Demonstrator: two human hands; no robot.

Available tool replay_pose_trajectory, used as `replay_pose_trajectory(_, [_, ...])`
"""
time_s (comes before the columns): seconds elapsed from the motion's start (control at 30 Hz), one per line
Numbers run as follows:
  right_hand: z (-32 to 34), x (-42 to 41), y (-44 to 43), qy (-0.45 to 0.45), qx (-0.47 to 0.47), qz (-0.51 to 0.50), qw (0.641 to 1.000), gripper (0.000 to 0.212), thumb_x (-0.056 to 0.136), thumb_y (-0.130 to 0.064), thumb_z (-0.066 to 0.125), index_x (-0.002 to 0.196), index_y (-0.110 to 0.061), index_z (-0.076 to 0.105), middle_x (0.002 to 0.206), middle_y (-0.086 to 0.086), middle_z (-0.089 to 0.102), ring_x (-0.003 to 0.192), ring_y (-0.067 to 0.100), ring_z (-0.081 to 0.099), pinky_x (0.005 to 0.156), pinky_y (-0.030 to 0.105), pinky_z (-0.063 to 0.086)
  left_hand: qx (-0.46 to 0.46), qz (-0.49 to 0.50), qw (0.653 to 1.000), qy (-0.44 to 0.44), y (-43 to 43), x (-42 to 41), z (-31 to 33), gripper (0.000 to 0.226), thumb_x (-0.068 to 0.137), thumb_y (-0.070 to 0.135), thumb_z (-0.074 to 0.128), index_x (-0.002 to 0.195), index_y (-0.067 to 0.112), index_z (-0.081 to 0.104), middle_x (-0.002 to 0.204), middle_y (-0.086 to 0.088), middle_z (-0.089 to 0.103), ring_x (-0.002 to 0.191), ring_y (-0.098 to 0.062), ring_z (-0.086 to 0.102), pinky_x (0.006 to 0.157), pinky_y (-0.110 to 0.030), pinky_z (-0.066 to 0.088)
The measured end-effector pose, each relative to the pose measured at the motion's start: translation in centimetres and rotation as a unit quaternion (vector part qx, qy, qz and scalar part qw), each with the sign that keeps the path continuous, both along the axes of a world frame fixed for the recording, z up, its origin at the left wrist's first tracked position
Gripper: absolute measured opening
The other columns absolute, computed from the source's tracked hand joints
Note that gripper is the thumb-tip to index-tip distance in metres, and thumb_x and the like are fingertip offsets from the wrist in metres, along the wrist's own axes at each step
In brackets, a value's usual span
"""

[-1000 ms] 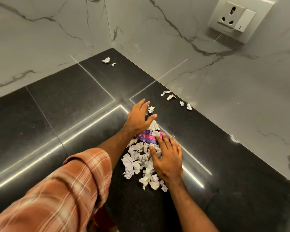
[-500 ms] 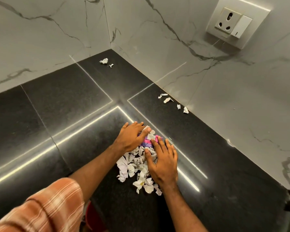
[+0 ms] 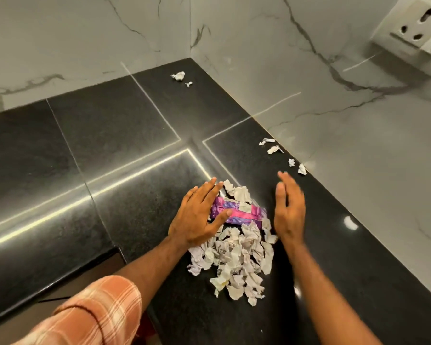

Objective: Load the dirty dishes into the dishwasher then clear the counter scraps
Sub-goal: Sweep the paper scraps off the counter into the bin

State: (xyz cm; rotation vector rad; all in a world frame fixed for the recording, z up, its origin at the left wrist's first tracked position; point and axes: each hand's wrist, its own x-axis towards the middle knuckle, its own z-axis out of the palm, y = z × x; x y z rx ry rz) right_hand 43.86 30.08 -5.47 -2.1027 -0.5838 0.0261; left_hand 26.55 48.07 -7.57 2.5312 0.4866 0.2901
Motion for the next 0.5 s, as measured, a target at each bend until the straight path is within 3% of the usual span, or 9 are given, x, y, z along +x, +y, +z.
replay_pose_trajectory(0.13, [-1.2,10.6,3.1,-0.044,-0.167,0.055,0.983,0.072,0.101,-0.072,0.026,0.152,-0.027,0.046,0.162,-0.001,0.042,0.151,0.018,0.032,0.125,0.044,0.021,-0.029,0.008,0.999,-0.013,0.5,0.0,0.0,0.076,0.099,0.070,0.032,0.161,0.035,0.008,0.169,0.013,0.005,0.154,-0.002,0.005,0.127,-0.044,0.013])
replay_pose_trajectory(0.23, [-2.2,12.6,3.9,-0.072,-0.219,0.060,0.971,0.070,0.101,-0.070,0.027,0.152,-0.026,0.047,0.158,0.000,0.046,0.147,0.021,0.038,0.122,0.045,0.026,-0.038,0.013,0.999,-0.015,0.5,-0.1,0.0,0.078,0.099,0.069,0.032,0.162,0.032,0.006,0.169,0.013,0.001,0.154,-0.001,0.000,0.127,-0.045,0.013])
replay_pose_trajectory(0.33, [-1.7,9.6,3.5,-0.036,-0.157,0.155,0.975,0.061,0.104,-0.062,0.032,0.149,-0.026,0.053,0.155,-0.004,0.052,0.146,0.014,0.042,0.124,0.041,0.030,-0.053,0.026,0.998,-0.032,0.4,-0.1,0.5,0.081,0.098,0.068,0.038,0.162,0.032,0.003,0.169,0.012,-0.009,0.155,-0.006,0.000,0.126,-0.048,0.014])
replay_pose_trajectory(0.43, [-0.8,5.5,3.2,0.022,-0.075,0.303,0.950,0.040,0.109,-0.040,0.041,0.133,-0.026,0.069,0.143,-0.011,0.062,0.139,0.007,0.051,0.118,0.037,0.038,-0.123,0.066,0.987,-0.075,0.1,-0.1,1.3,0.083,0.096,0.059,0.053,0.161,0.039,0.005,0.166,0.010,-0.024,0.157,-0.018,0.004,0.118,-0.048,0.025])
replay_pose_trajectory(0.5, [0.0,5.0,4.2,-0.004,-0.012,0.288,0.958,0.036,0.109,-0.034,0.045,0.127,-0.022,0.073,0.138,-0.008,0.067,0.134,0.008,0.057,0.113,0.035,0.043,-0.162,0.091,0.978,-0.096,0.1,-0.1,1.6,0.081,0.096,0.053,0.057,0.160,0.039,0.011,0.165,0.011,-0.027,0.157,-0.018,0.004,0.116,-0.050,0.031])
